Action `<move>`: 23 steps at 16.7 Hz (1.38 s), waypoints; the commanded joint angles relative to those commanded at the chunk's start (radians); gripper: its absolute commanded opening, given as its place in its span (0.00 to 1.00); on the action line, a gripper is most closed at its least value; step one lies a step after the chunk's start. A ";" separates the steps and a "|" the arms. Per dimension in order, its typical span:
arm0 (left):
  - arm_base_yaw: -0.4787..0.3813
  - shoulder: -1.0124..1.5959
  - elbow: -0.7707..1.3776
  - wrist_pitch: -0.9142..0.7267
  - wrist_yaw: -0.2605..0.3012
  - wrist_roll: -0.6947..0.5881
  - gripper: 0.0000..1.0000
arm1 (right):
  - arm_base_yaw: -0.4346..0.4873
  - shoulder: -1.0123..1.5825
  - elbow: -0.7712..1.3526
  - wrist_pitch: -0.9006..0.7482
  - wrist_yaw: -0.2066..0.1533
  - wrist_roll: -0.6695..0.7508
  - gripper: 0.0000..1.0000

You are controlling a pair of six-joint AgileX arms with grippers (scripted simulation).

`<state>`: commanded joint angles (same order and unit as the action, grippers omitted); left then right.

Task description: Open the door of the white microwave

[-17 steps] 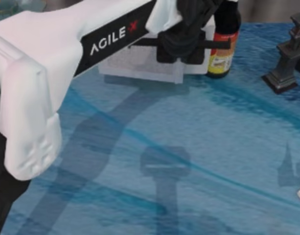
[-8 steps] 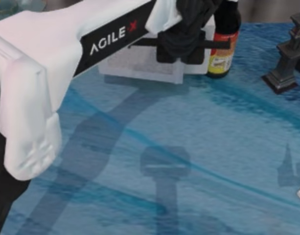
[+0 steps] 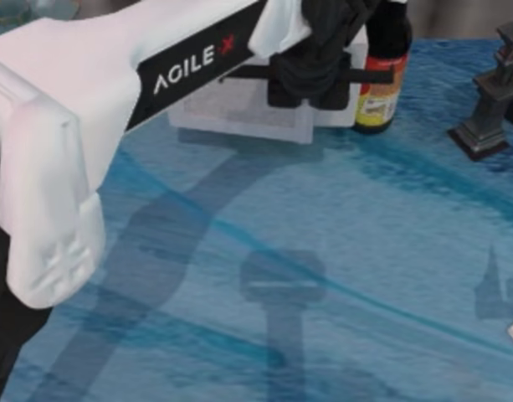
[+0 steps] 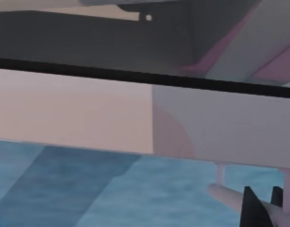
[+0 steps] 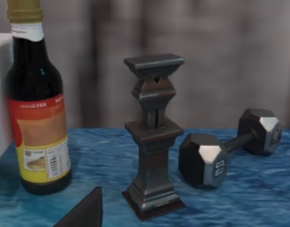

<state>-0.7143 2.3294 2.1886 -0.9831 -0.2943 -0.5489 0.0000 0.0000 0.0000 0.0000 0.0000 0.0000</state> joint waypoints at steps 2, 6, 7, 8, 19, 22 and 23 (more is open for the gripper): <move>0.000 0.000 0.000 0.000 0.000 0.000 0.00 | 0.000 0.000 0.000 0.000 0.000 0.000 1.00; -0.004 -0.018 -0.036 0.021 0.011 0.015 0.00 | 0.000 0.000 0.000 0.000 0.000 0.000 1.00; -0.002 -0.033 -0.061 0.033 0.014 0.026 0.00 | 0.000 0.000 0.000 0.000 0.000 0.000 1.00; 0.000 -0.049 -0.086 0.047 0.019 0.038 0.00 | 0.000 0.000 0.000 0.000 0.000 0.000 1.00; 0.004 -0.081 -0.140 0.076 0.030 0.065 0.00 | 0.000 0.000 0.000 0.000 0.000 0.000 1.00; 0.004 -0.081 -0.140 0.076 0.030 0.065 0.00 | 0.000 0.000 0.000 0.000 0.000 0.000 1.00; 0.004 -0.081 -0.140 0.076 0.030 0.065 0.00 | 0.000 0.000 0.000 0.000 0.000 0.000 1.00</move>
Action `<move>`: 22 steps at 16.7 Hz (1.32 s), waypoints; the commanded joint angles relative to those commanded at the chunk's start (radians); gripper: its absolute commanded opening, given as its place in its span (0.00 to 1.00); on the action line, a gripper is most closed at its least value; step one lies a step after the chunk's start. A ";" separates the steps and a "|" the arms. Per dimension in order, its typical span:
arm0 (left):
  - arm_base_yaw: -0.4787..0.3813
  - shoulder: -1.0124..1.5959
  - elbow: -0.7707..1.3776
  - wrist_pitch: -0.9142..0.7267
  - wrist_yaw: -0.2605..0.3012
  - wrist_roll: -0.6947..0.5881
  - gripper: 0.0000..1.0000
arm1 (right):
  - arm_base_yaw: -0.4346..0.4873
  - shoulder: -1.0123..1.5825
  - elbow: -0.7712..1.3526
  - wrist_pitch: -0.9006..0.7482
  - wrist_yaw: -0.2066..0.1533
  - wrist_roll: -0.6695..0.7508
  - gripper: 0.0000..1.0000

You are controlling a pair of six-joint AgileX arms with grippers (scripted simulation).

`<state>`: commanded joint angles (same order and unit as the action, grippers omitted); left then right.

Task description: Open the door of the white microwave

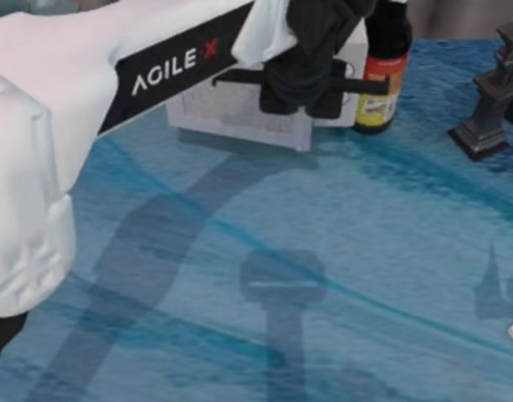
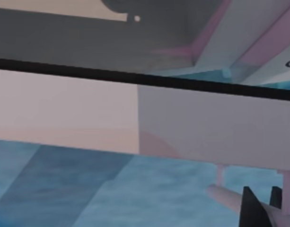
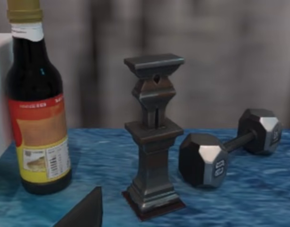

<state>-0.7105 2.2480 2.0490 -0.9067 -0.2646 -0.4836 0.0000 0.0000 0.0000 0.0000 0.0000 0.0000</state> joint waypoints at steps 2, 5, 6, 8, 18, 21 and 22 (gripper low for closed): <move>0.000 0.000 0.000 0.000 0.000 0.000 0.00 | 0.000 0.000 0.000 0.000 0.000 0.000 1.00; 0.000 0.000 0.000 0.000 0.000 0.000 0.00 | 0.000 0.000 0.000 0.000 0.000 0.000 1.00; 0.000 0.000 0.000 0.000 0.000 0.000 0.00 | 0.000 0.000 0.000 0.000 0.000 0.000 1.00; 0.000 0.000 0.000 0.000 0.000 0.000 0.00 | 0.000 0.000 0.000 0.000 0.000 0.000 1.00; 0.001 -0.045 -0.084 0.041 0.019 0.047 0.00 | 0.000 0.000 0.000 0.000 0.000 0.000 1.00; 0.007 -0.080 -0.133 0.070 0.036 0.075 0.00 | 0.000 0.000 0.000 0.000 0.000 0.000 1.00; 0.007 -0.082 -0.135 0.072 0.037 0.077 0.00 | 0.000 0.000 0.000 0.000 0.000 0.000 1.00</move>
<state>-0.7034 2.1660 1.9139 -0.8348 -0.2274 -0.4069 0.0000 0.0000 0.0000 0.0000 0.0000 0.0000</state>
